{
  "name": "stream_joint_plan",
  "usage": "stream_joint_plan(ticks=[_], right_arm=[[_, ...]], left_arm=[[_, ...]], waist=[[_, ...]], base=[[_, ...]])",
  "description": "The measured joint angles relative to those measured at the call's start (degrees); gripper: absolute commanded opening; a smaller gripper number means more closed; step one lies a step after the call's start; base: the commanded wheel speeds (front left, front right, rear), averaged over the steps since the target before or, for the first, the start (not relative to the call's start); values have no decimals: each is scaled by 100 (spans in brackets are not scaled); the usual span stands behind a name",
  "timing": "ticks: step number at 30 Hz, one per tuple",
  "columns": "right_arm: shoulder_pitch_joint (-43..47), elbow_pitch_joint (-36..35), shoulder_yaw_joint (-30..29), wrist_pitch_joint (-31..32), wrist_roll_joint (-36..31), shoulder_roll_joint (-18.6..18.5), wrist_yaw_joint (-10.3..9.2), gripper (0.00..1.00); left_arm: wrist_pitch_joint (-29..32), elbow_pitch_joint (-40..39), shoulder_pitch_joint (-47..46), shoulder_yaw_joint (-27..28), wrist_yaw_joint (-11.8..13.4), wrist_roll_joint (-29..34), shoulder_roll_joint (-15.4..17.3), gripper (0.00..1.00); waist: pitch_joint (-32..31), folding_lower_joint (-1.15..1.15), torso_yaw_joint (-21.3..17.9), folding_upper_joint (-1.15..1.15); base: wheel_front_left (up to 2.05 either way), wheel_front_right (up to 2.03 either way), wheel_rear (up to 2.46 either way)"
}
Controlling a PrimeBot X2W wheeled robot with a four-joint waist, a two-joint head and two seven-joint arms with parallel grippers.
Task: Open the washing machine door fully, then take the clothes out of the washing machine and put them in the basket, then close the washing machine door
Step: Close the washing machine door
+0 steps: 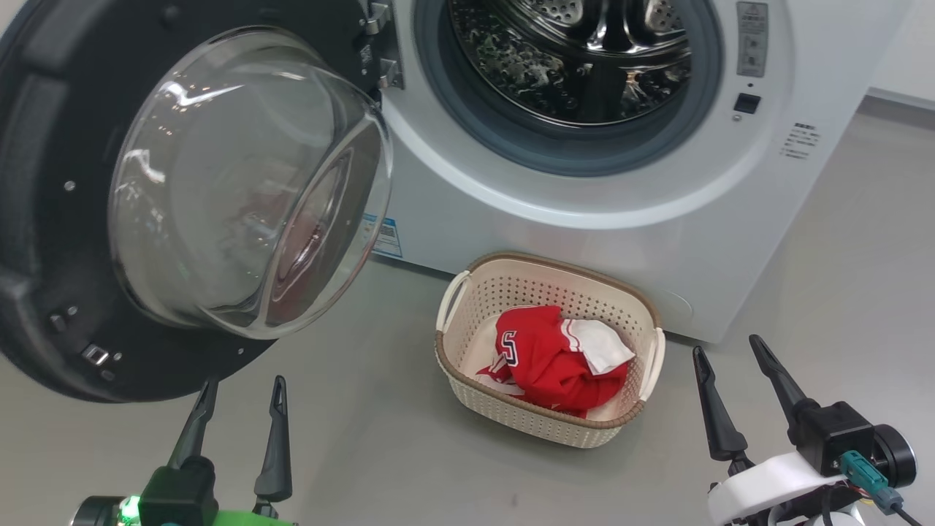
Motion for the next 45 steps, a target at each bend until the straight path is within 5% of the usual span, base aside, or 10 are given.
stream_joint_plan(ticks=[11, 25, 26, 27, 29, 36, 45], right_arm=[[43, -27, 200, 80, -15, 21, 43, 100], [40, -12, 216, 125, -16, 24, 43, 100], [39, -11, 216, 125, -16, 25, 43, 100], [39, -11, 216, 125, -16, 26, 43, 100], [39, -9, 216, 125, -16, 27, 43, 100], [39, -8, 218, 130, -15, 30, 43, 100], [39, -10, 218, 131, -15, 29, 37, 100]], left_arm=[[-54, 26, 2, 177, 1, -1, 1, 100], [-98, 25, 4, 204, 10, -2, 0, 100], [-98, 26, 4, 204, 10, -3, 0, 82], [-98, 26, 4, 203, 10, -3, 0, 48], [-101, 27, 4, 202, 10, -19, 0, 0], [-250, -103, 1, 181, -151, -421, -11, 0], [-372, -750, -194, 332, -916, -3020, -124, 0]], waist=[[-3, 0, 705, 0], [-18, 0, 762, 0], [-22, 0, 761, 0], [-25, 0, 760, 0], [-31, 0, 757, 0], [-50, 0, 747, 0], [-37, 0, 750, 0]], base=[[0, 0, 0], [0, 0, 0], [0, 0, 0], [0, 0, 0], [0, 0, 0], [0, 0, 0], [0, 0, 0]])
